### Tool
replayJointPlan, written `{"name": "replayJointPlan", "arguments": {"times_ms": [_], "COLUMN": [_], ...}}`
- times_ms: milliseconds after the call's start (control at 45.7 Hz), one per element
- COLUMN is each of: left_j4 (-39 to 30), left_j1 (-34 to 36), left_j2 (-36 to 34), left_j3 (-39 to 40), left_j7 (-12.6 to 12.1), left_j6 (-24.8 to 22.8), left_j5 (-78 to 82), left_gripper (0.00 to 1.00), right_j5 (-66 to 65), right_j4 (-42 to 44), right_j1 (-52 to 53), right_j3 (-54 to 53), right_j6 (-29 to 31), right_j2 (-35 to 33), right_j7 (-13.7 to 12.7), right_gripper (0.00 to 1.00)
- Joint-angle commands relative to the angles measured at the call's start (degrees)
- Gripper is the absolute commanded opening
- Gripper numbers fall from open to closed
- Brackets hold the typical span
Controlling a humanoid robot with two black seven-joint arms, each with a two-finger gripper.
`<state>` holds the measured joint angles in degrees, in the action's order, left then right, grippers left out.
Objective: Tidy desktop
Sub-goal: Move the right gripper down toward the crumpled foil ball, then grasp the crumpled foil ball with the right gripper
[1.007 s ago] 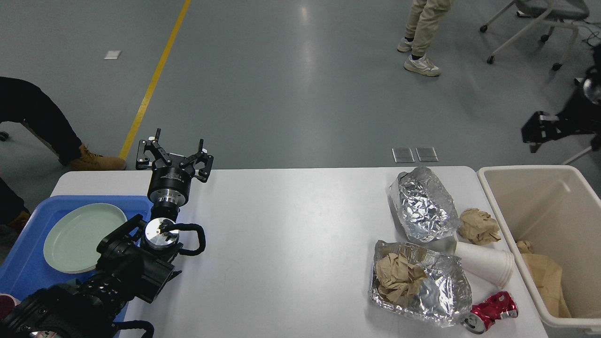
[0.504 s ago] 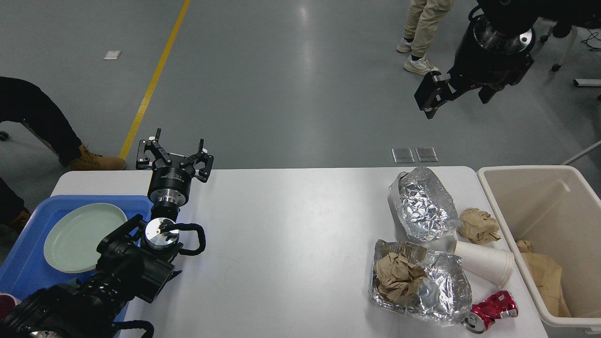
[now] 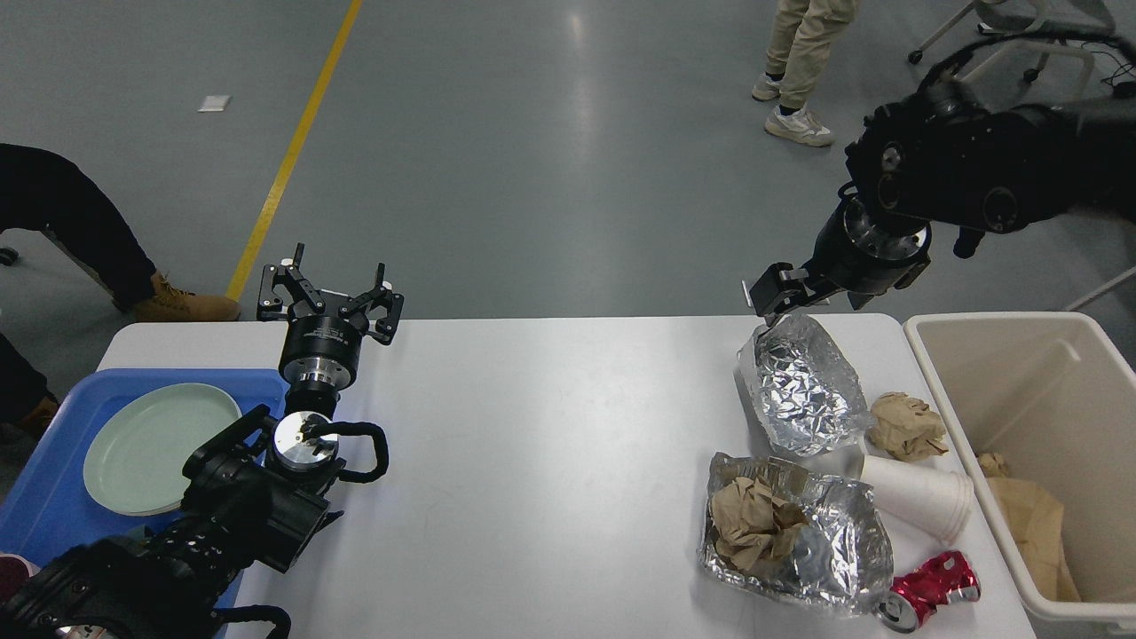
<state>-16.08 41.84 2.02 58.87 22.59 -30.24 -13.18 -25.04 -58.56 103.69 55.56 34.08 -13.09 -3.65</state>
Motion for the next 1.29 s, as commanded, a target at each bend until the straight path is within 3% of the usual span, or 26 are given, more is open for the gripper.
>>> {"name": "replayJointPlan", "arguments": {"times_ms": [0,197,394,898,986,1095,1139,1205,1270], "left_j4": [0.0,0.0,0.0,0.0,0.0,0.0,0.0,0.0,0.0], "left_j1": [0.0,0.0,0.0,0.0,0.0,0.0,0.0,0.0,0.0], "left_j2": [0.0,0.0,0.0,0.0,0.0,0.0,0.0,0.0,0.0], "left_j3": [-0.07,0.02,0.02,-0.07,-0.07,-0.07,-0.07,0.02,0.02], "left_j7": [0.0,0.09,0.0,0.0,0.0,0.0,0.0,0.0,0.0], "left_j6": [0.01,-0.08,0.01,0.01,-0.08,-0.08,-0.08,-0.08,0.01], "left_j5": [0.0,0.0,0.0,0.0,0.0,0.0,0.0,0.0,0.0], "left_gripper": [0.97,0.97,0.97,0.97,0.97,0.97,0.97,0.97,0.97], "right_j5": [-0.27,-0.36,-0.28,-0.63,-0.63,-0.54,-0.45,-0.36,-0.1], "right_j4": [0.64,3.71,12.06,21.12,21.73,21.73,21.73,21.73,21.73], "right_j1": [-6.65,-14.82,-22.3,-33.9,-34.78,-34.78,-34.78,-34.61,-34.61], "right_j3": [-0.98,-1.07,-1.51,-2.13,-2.13,-2.13,-2.13,-2.3,-2.39], "right_j6": [-7.96,-14.3,-14.56,-16.85,-16.85,-16.06,-15.88,-15.79,-15.71], "right_j2": [2.63,5.97,7.38,10.45,10.54,10.45,10.37,10.37,10.54], "right_j7": [-0.04,-0.3,-0.21,-0.21,-0.21,-0.39,-0.39,-0.48,-0.48], "right_gripper": [1.0,1.0,1.0,1.0,0.87,0.34,0.17,0.03,0.0]}}
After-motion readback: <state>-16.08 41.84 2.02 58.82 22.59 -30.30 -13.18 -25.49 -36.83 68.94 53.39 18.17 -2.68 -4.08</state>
